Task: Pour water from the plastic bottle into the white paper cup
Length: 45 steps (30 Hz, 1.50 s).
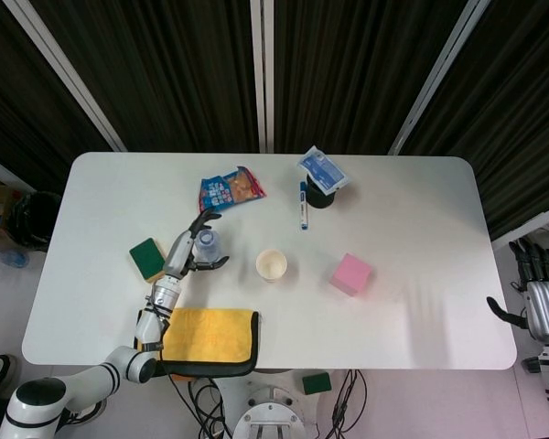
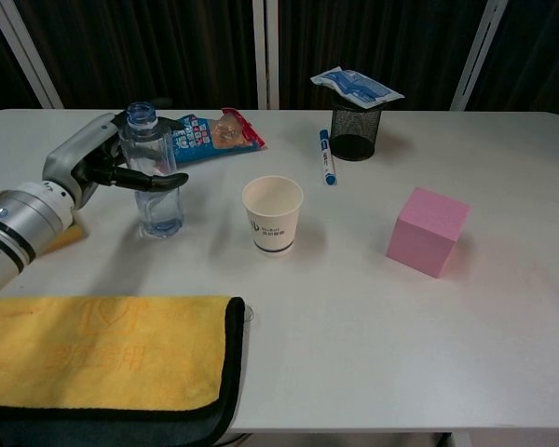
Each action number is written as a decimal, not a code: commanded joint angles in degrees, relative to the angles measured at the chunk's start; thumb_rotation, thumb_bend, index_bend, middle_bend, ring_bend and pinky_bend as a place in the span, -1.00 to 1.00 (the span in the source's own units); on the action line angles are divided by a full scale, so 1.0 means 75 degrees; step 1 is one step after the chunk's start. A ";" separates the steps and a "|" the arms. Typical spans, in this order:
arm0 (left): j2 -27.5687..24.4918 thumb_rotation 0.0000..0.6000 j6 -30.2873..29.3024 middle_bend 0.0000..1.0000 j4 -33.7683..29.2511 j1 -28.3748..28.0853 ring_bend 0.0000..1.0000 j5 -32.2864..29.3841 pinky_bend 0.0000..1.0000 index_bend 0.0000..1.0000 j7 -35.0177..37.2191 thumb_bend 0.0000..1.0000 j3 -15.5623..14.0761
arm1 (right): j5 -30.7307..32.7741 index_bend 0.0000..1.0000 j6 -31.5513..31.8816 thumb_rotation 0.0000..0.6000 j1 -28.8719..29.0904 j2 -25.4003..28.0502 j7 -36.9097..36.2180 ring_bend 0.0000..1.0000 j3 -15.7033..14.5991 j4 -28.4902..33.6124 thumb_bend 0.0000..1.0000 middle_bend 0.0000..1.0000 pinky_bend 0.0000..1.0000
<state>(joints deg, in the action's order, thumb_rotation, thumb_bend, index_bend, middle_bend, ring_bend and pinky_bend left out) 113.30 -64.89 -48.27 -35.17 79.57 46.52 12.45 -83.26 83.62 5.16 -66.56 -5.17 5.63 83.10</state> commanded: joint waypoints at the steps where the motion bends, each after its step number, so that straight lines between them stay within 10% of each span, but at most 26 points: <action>1: -0.0039 1.00 0.0018 -0.72 -0.0021 0.0005 -0.86 -0.0044 -0.59 -0.91 0.0099 -0.71 0.0054 | 0.0002 -1.00 0.0005 0.85 -0.0002 0.0008 -0.0003 -1.00 0.0004 0.0006 -0.65 -1.00 -1.00; 18: -0.0439 1.00 -0.0202 -0.72 -0.0084 0.0378 -0.88 0.0046 -0.65 -0.94 0.0448 -0.86 -0.0143 | -0.0100 -1.00 0.0116 0.85 -0.0005 0.0106 -0.0010 -1.00 0.0019 0.0170 -0.65 -1.00 -1.00; 28: -0.1315 1.00 -0.1681 -0.74 -0.0494 0.1448 -0.91 0.0181 -0.70 -0.94 -0.0001 -0.87 -0.0343 | -0.0234 -1.00 0.0283 0.86 -0.0048 0.0192 -0.0068 -1.00 0.0007 0.0320 -0.65 -1.00 -1.00; 35: -0.3261 1.00 -0.1900 -0.75 -0.1141 0.2630 -0.92 0.0233 -0.66 -0.87 -0.1669 -0.86 -0.1195 | -0.0308 -1.00 0.0378 0.85 -0.0102 0.0272 -0.0140 -1.00 -0.0025 0.0316 -0.65 -1.00 -1.00; 41: -0.4334 0.93 -0.2536 -0.74 -0.1858 0.3452 -0.92 0.0810 -0.66 -0.81 -0.5519 -0.88 -0.2207 | -0.0363 -1.00 0.0355 0.85 -0.0172 0.0021 0.0107 -1.00 -0.0190 0.0012 -0.65 -1.00 -1.00; 45: -0.5011 0.49 -0.2594 -0.74 -0.3395 0.3823 -0.92 0.0431 -0.70 -0.76 -0.6704 -0.88 -0.2248 | -0.0232 -1.00 0.0277 0.85 -0.0207 -0.0240 0.0275 -1.00 -0.0221 -0.0217 -0.65 -1.00 -1.00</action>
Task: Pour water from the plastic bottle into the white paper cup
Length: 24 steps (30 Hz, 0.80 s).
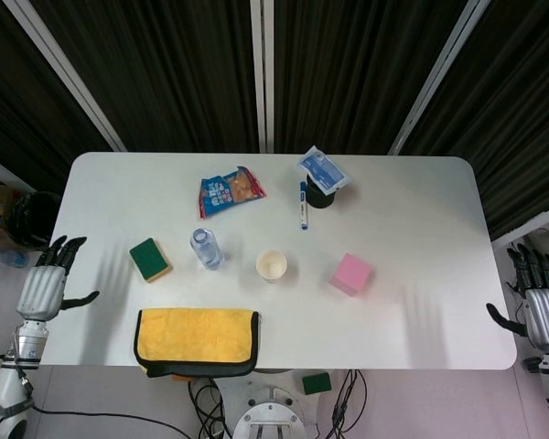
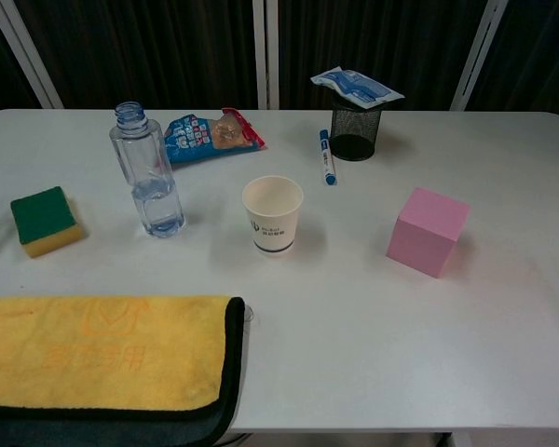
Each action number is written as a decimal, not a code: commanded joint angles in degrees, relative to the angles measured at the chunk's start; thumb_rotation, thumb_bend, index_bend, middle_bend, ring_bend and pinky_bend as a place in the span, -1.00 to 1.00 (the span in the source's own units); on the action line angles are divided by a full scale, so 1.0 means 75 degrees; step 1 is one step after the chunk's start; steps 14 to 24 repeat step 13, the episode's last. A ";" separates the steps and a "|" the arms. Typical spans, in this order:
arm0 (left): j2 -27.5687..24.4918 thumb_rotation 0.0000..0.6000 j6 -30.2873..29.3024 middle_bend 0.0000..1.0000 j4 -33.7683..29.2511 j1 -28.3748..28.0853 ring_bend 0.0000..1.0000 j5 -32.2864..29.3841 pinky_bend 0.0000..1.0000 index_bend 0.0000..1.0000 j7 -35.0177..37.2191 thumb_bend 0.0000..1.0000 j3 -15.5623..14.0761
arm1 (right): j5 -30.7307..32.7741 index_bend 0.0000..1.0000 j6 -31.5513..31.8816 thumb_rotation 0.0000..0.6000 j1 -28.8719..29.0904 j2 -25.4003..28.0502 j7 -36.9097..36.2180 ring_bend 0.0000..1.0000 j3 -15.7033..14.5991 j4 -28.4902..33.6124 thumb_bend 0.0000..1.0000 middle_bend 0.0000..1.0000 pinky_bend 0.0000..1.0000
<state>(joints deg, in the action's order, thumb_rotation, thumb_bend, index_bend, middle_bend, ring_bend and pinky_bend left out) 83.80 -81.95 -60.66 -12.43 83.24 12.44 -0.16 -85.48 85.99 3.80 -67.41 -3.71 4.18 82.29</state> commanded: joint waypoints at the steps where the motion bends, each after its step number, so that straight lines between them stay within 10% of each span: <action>1: -0.1180 0.40 -0.0390 -0.74 -0.1951 0.0851 -0.92 -0.0064 -0.71 -0.77 -0.2262 -0.88 -0.0571 | 0.0063 -1.00 -0.0037 0.85 -0.0031 -0.0160 0.0093 -1.00 -0.0034 -0.0142 -0.65 -1.00 -1.00; 24: -0.1371 0.26 -0.1531 -0.78 -0.2409 0.1311 -0.92 0.0945 -0.71 -0.83 -0.2574 -0.88 -0.0664 | 0.0070 -1.00 -0.0326 0.86 0.0049 -0.0401 0.0294 -1.00 -0.0133 -0.0288 -0.65 -1.00 -1.00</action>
